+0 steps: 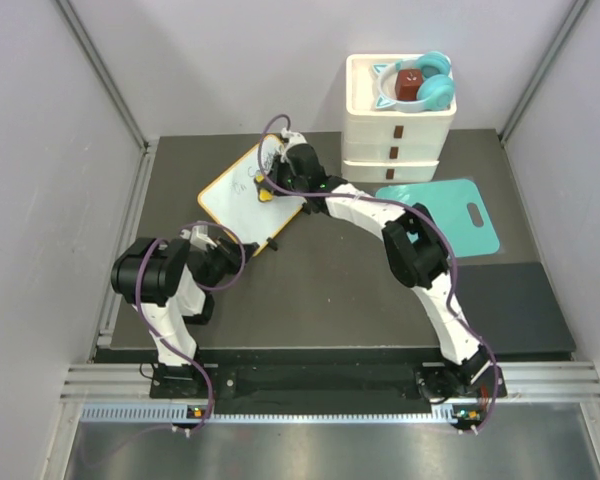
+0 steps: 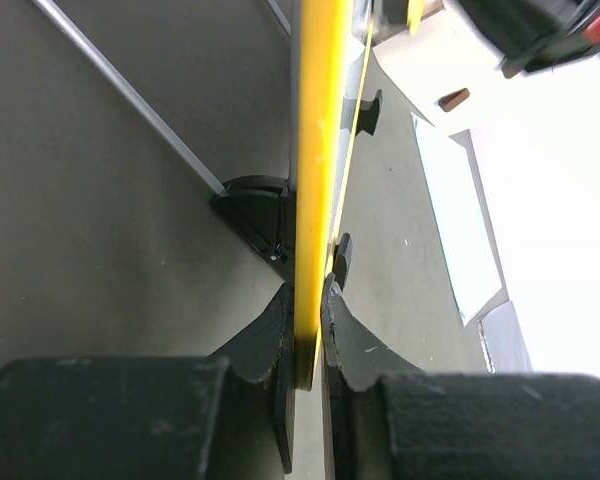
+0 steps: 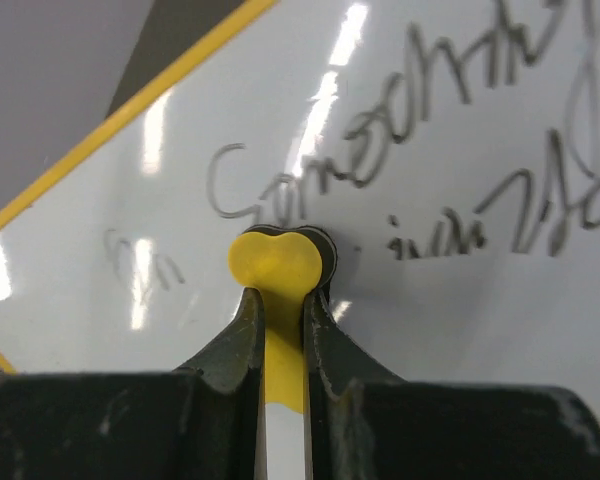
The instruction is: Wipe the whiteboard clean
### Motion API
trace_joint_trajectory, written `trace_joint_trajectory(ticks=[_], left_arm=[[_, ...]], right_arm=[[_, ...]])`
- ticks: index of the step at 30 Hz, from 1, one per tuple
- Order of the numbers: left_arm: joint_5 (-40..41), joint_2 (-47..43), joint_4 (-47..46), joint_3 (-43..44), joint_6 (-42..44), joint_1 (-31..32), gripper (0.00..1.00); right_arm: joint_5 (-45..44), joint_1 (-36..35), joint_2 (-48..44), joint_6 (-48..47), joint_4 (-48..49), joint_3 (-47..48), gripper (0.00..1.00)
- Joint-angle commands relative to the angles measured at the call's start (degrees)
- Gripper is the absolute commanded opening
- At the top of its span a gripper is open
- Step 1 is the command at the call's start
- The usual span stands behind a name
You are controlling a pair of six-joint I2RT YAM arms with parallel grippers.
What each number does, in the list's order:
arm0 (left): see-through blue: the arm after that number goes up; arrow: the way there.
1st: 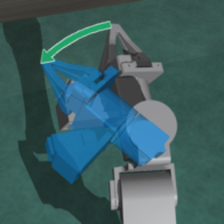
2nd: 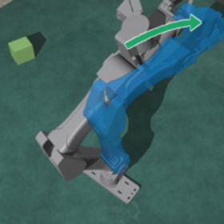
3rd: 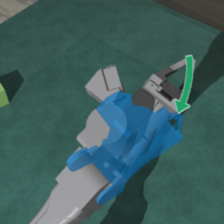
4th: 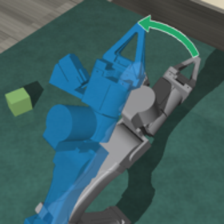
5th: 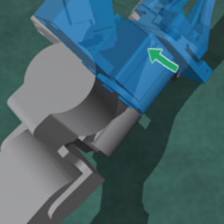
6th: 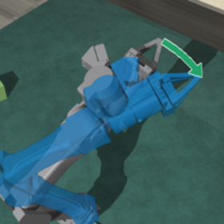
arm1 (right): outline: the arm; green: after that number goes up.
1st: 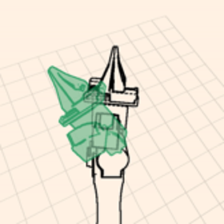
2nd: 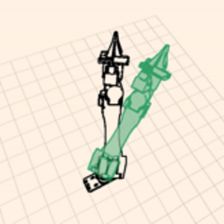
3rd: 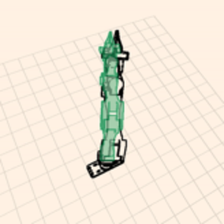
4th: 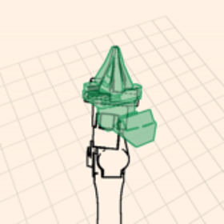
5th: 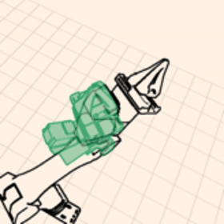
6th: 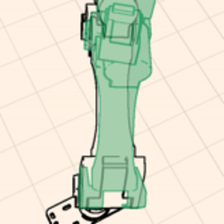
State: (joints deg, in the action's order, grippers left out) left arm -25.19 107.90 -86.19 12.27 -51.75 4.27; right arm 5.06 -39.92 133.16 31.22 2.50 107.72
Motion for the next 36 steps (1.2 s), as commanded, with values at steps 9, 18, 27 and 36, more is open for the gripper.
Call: trace_joint_trajectory(ticks=[9, 18, 27, 36], left_arm=[[0.2, -0.8, 3.5, -1.0, 4.8, 2.9, 0.0], [0.4, -1.4, 4.5, -0.8, 5.6, 3.4, 0.0], [0.8, -2.2, 6.0, -0.6, 6.7, 4.1, 0.0], [1.2, -2.4, 6.7, -0.5, 7.4, 4.5, 0.0]], right_arm=[[4.0, -8.5, 10.7, -4.5, -14.0, 21.9, 0.0], [-4.9, -5.3, 12.1, -3.4, -16.3, 22.1, 0.0], [-1.5, 4.5, 12.6, 2.2, -18.3, 22.0, 0.0], [3.8, 9.9, 13.1, 3.2, -19.4, 19.6, 0.0]])
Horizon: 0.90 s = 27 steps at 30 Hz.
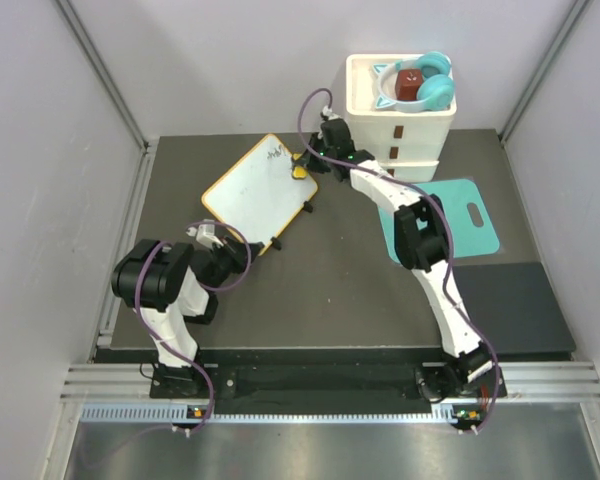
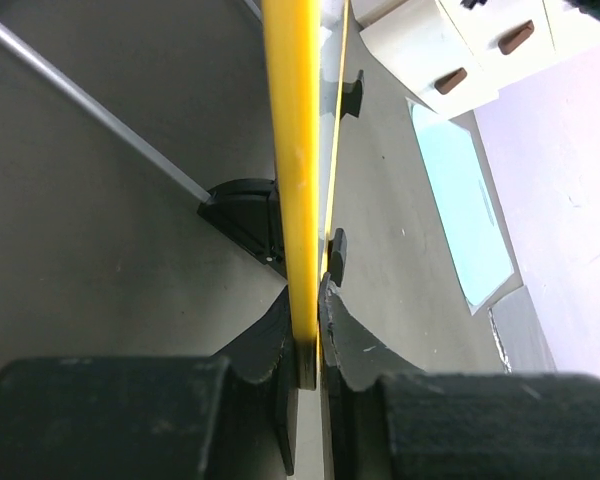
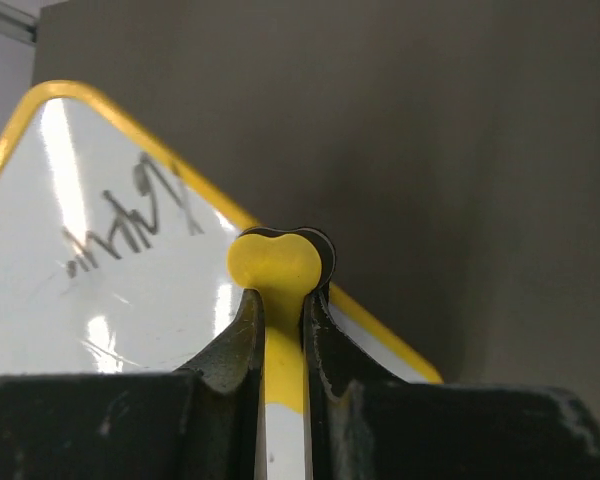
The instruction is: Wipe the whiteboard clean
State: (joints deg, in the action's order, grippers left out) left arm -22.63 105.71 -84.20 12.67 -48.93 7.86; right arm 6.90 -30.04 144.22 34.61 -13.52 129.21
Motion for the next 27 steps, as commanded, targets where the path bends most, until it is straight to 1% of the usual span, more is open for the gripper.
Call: trace_joint_trajectory(ticks=[1, 5, 9, 11, 15, 19, 23, 27], left_arm=[[-1.4, -0.4, 4.9, -0.8, 4.6, 1.1, 0.0], [-1.3, -0.4, 5.4, -0.7, 4.9, 1.2, 0.0], [-1.1, -0.7, 5.9, -0.5, 5.3, 1.5, 0.0], [-1.0, -0.8, 6.2, -0.5, 5.6, 1.7, 0.0], [-0.9, -0.9, 6.7, -0.5, 5.9, 2.0, 0.0], [-0.7, -1.1, 6.9, -0.4, 6.2, 2.2, 0.0], [-0.7, -1.2, 7.2, -0.4, 6.3, 2.4, 0.0], [-0.7, -1.6, 7.0, -0.8, 6.1, 2.4, 0.0]], right_arm=[[3.1, -0.2, 1.8, -0.3, -2.0, -3.3, 0.0], [6.7, -1.7, 0.4, -1.3, 0.0, -5.3, 0.0], [8.7, -5.5, -1.0, -5.2, 1.0, -5.0, 0.0], [10.2, -6.5, -1.0, -5.5, 1.3, -4.2, 0.0], [14.3, -7.7, -0.4, -3.9, 2.6, -1.2, 0.0], [17.5, -8.6, -0.8, -3.1, 6.1, -0.9, 0.0], [16.2, -8.5, 0.0, -2.0, 7.8, -0.4, 0.0], [10.6, -6.3, 1.8, 1.6, 4.7, 0.3, 0.0]])
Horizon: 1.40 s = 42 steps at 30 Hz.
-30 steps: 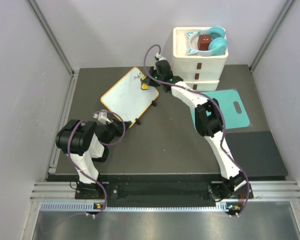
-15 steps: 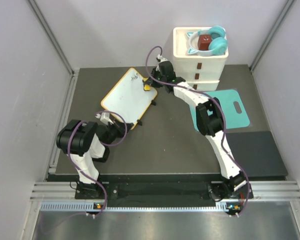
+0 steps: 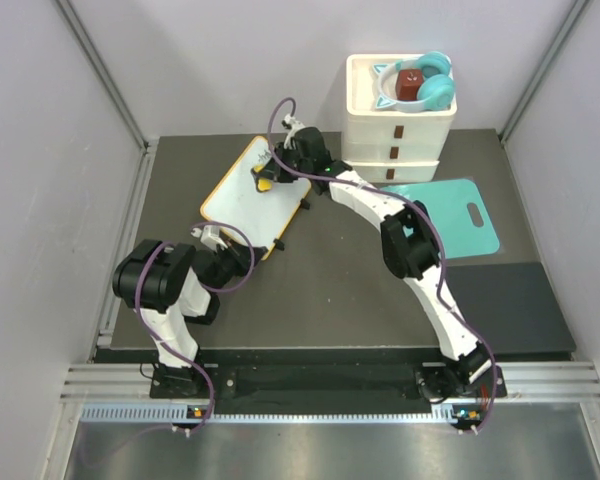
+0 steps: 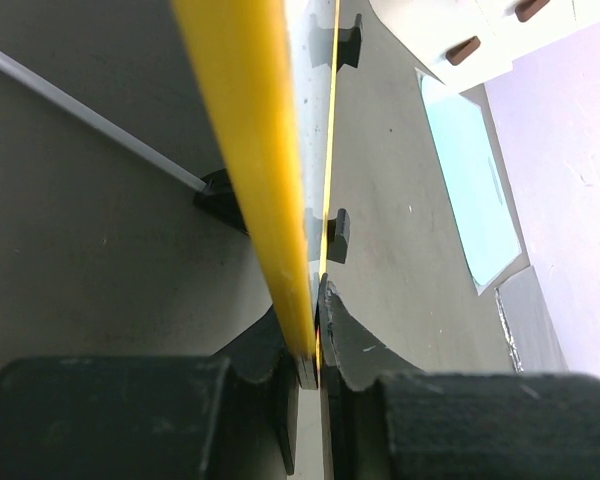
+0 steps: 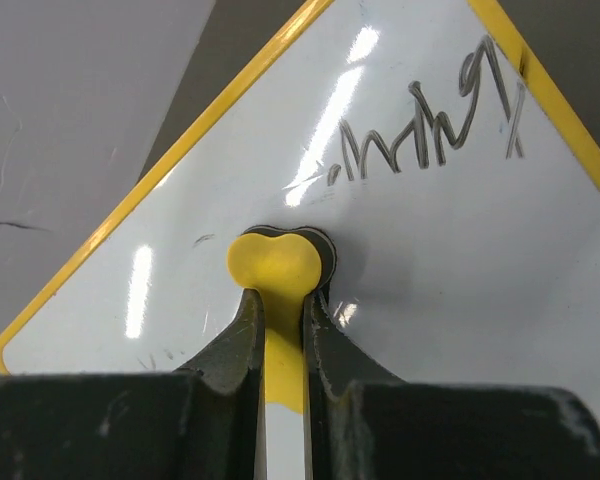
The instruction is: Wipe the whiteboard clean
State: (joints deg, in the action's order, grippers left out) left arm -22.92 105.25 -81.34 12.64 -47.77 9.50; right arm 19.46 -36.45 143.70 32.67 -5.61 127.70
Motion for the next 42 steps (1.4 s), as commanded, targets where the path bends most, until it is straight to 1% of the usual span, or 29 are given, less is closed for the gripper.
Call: trace_joint_trajectory(ticks=[1, 2, 3, 5, 6, 8, 9, 10, 12, 13, 15, 18, 20, 22, 25, 31, 32, 34, 35, 38, 42], left_arm=[[-0.5, -1.1, 4.0, -1.0, 4.9, 0.8, 0.0], [-0.5, -1.2, 4.1, -1.0, 4.9, 0.8, 0.0], [-0.5, -1.4, 4.1, -1.1, 4.9, 0.8, 0.0], [-0.5, -1.3, 4.1, -1.0, 4.8, 0.8, 0.0], [-0.5, -1.2, 4.1, -1.0, 4.9, 0.8, 0.0], [-0.6, -1.2, 4.0, -1.0, 4.9, 0.8, 0.0], [-0.6, -1.3, 4.0, -1.0, 5.0, 0.8, 0.0], [-0.7, -1.3, 4.0, -1.0, 4.9, 0.8, 0.0], [-0.7, -1.2, 3.9, -1.0, 5.0, 0.9, 0.0], [-0.7, -1.3, 4.0, -1.0, 5.0, 0.8, 0.0], [-0.8, -1.4, 4.0, -1.2, 5.0, 0.8, 0.0], [-0.8, -1.1, 4.0, -1.0, 5.0, 0.8, 0.0], [-0.9, -1.0, 4.0, -0.8, 5.0, 0.8, 0.0], [-1.3, -1.0, 4.1, -0.9, 5.1, 0.9, 0.0], [-1.6, -1.0, 4.1, -0.9, 5.1, 0.9, 0.0], [-2.2, -0.9, 4.5, -0.6, 4.8, 0.9, 0.0], [-2.1, -0.8, 4.9, -0.5, 4.8, 1.0, 0.0], [-2.5, -0.9, 5.0, -0.5, 4.8, 1.0, 0.0], [-2.5, -0.8, 5.0, -0.4, 4.7, 1.1, 0.0], [-2.7, -1.2, 5.1, -0.7, 5.0, 1.6, 0.0], [-2.7, -1.6, 5.5, -1.1, 5.2, 1.8, 0.0]], right_arm=[[-3.5, 0.8, 2.6, 4.8, -4.9, 1.5, 0.0], [-3.4, 1.5, 2.9, 5.7, -5.1, 1.1, 0.0], [-3.1, 2.9, 2.7, 7.5, -5.2, -1.0, 0.0], [-3.5, 3.6, 1.3, 8.0, -3.8, -4.9, 0.0], [-4.1, 3.7, -0.6, 7.2, -3.3, -9.4, 0.0], [-6.7, 3.7, -2.9, 6.7, -2.5, -13.5, 0.0], [-7.4, 3.7, -3.9, 6.8, -2.5, -17.5, 0.0], [-9.9, 3.7, -6.6, 6.9, -2.2, -19.7, 0.0], [-11.4, 3.8, -9.5, 7.5, 1.4, -26.8, 0.0], [-12.1, 3.7, -11.4, 7.4, 2.0, -28.5, 0.0], [-11.9, 3.7, -12.5, 7.3, 3.1, -31.2, 0.0], [-9.5, 3.5, -12.7, 6.5, 5.2, -32.2, 0.0], [-8.8, 2.9, -12.1, 5.2, 5.2, -30.4, 0.0], [-7.0, 2.5, -11.5, 3.8, 8.0, -28.8, 0.0], [-5.6, 1.6, -9.9, 2.2, 9.4, -24.0, 0.0], [-1.8, 0.1, -5.3, 1.4, 10.7, -11.7, 0.0], [-1.4, -0.2, -4.7, 0.9, 10.5, -8.3, 0.0], [-2.1, -0.9, -1.9, 0.6, 9.0, -4.2, 0.0], [-2.8, -1.1, -0.9, 0.4, 8.1, -0.6, 0.0], [-5.7, -1.2, 2.5, 1.5, 7.5, 4.8, 0.0], [-11.4, -1.0, 6.1, 2.0, 4.2, 10.5, 0.0]])
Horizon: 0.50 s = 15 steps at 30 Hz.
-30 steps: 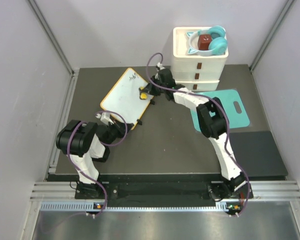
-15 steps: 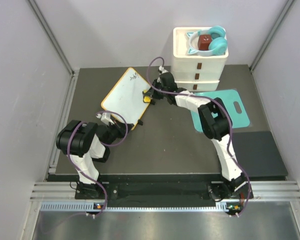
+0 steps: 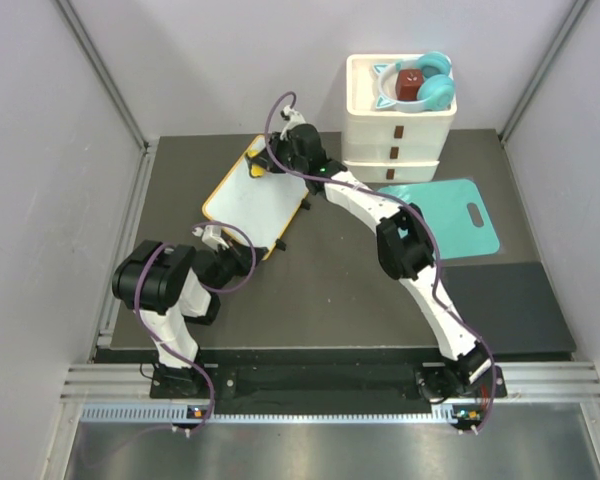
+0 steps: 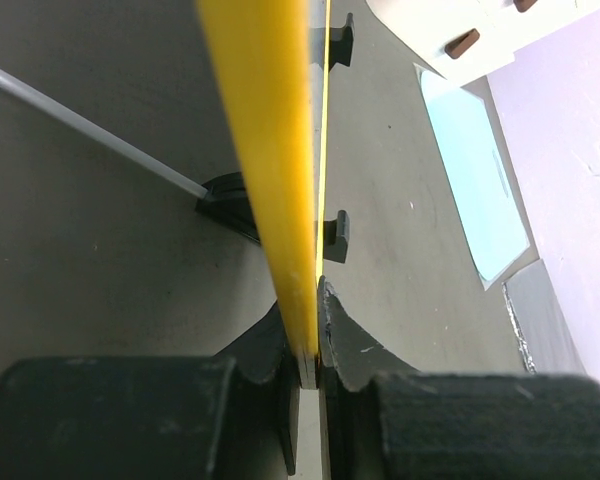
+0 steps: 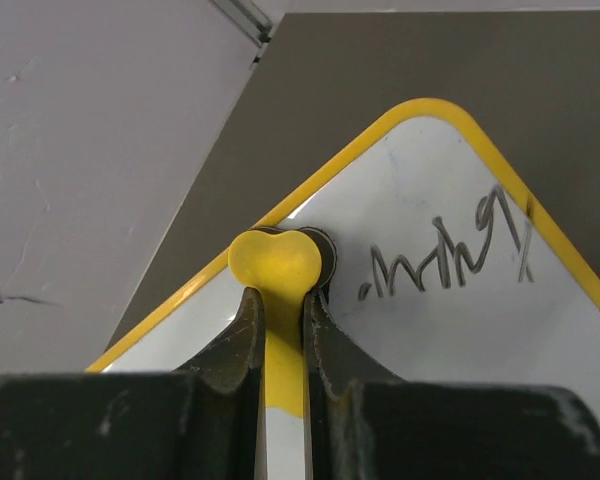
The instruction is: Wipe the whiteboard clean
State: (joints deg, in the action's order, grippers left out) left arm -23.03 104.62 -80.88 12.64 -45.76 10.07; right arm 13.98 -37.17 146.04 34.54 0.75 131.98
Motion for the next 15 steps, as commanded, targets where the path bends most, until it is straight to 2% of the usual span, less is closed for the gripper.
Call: trace_joint_trajectory(ticks=[1, 8, 15], left_arm=[[-2.5, -1.2, 5.0, -1.2, 3.2, 1.4, 0.0], [-2.5, -2.2, 5.2, -2.3, 3.6, 2.1, 0.0], [-2.9, -2.8, 6.3, -2.2, 4.7, 2.8, 0.0]], right_arm=[[-6.7, 0.2, 4.3, 0.3, -2.5, 6.5, 0.0], [-12.0, 4.4, 5.0, 8.1, -5.9, 6.2, 0.0], [-12.3, 7.1, 5.7, 9.3, -6.5, 5.4, 0.0]])
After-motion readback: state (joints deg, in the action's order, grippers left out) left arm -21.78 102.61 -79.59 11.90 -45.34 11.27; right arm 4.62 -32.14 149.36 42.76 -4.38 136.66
